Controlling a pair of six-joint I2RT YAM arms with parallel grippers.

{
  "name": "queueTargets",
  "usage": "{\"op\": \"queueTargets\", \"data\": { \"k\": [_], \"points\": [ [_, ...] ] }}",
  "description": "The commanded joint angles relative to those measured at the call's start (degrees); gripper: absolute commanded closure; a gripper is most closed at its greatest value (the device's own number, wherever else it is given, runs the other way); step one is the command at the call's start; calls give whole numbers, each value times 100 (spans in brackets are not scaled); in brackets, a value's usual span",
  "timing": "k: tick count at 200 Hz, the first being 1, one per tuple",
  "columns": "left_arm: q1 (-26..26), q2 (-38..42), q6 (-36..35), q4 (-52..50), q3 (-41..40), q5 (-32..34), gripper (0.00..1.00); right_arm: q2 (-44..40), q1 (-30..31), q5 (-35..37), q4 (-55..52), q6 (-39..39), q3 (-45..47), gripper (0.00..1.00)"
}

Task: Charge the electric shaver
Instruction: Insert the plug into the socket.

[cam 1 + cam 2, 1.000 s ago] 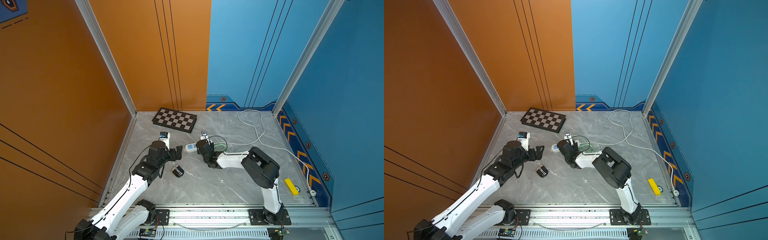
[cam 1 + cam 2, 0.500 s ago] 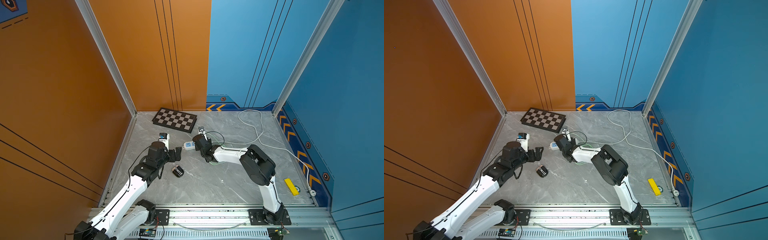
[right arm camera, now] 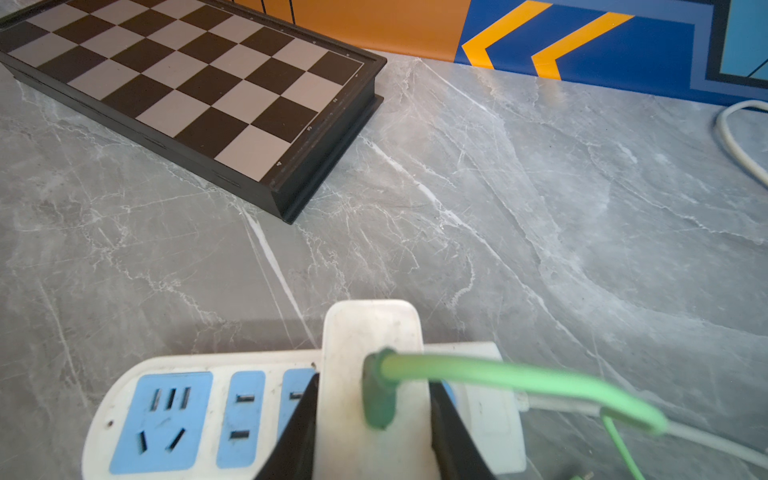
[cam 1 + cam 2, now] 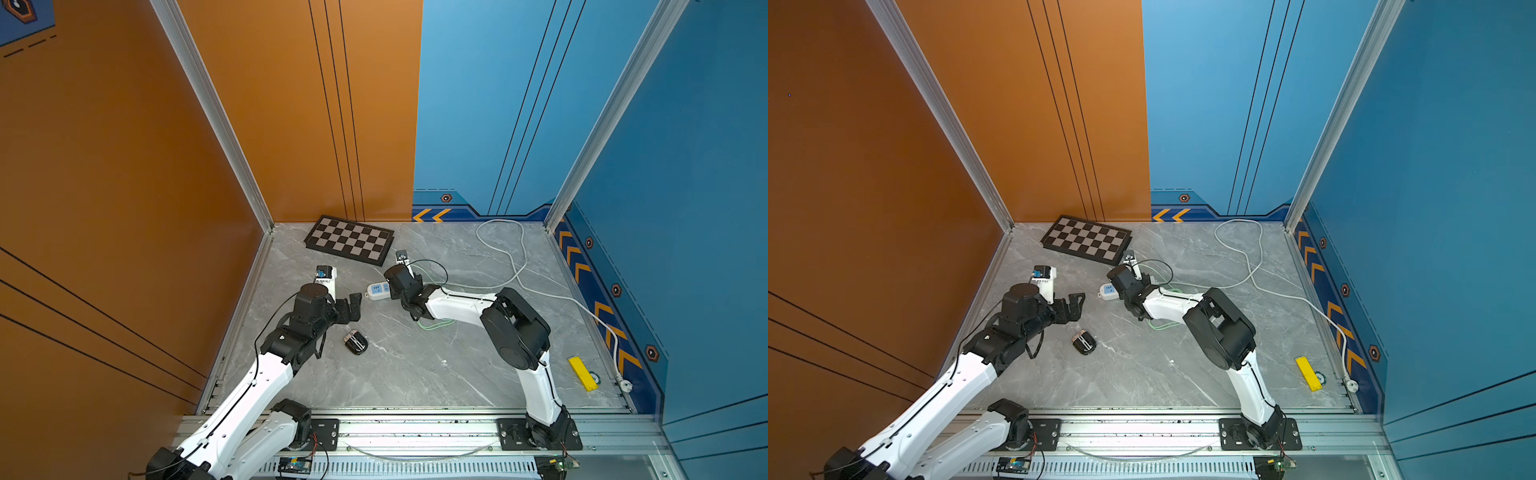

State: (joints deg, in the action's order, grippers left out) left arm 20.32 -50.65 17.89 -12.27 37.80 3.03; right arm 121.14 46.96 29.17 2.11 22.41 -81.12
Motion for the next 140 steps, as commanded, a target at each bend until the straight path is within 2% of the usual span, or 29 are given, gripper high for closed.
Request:
{"op": "queueTargets", "data": {
  "k": [1,15,24,34,48,63,106,140],
  "points": [
    [-54,107,74,-69,-103,154,2,638,18,-402,-1672,-113,386,100],
    [-61,141,83,-73,-108,163,2,623,57,-350,-1674,-141,407,100],
    [-60,163,96,-73,-132,172,2,621,79,-380,-1719,-133,419,91],
    [-63,184,109,-82,-136,174,2,599,93,-407,-1756,-116,437,87],
    [-66,227,118,-87,-152,179,2,502,106,-444,-1750,-90,505,73],
    [-63,240,122,-102,-153,181,2,372,98,-570,-1732,-79,571,66],
    [-63,198,143,-135,-167,154,2,115,-15,-707,-1636,-150,616,66],
    [-65,288,156,-292,-120,194,2,-130,-13,-748,-1565,-174,788,56]
  ]
}}
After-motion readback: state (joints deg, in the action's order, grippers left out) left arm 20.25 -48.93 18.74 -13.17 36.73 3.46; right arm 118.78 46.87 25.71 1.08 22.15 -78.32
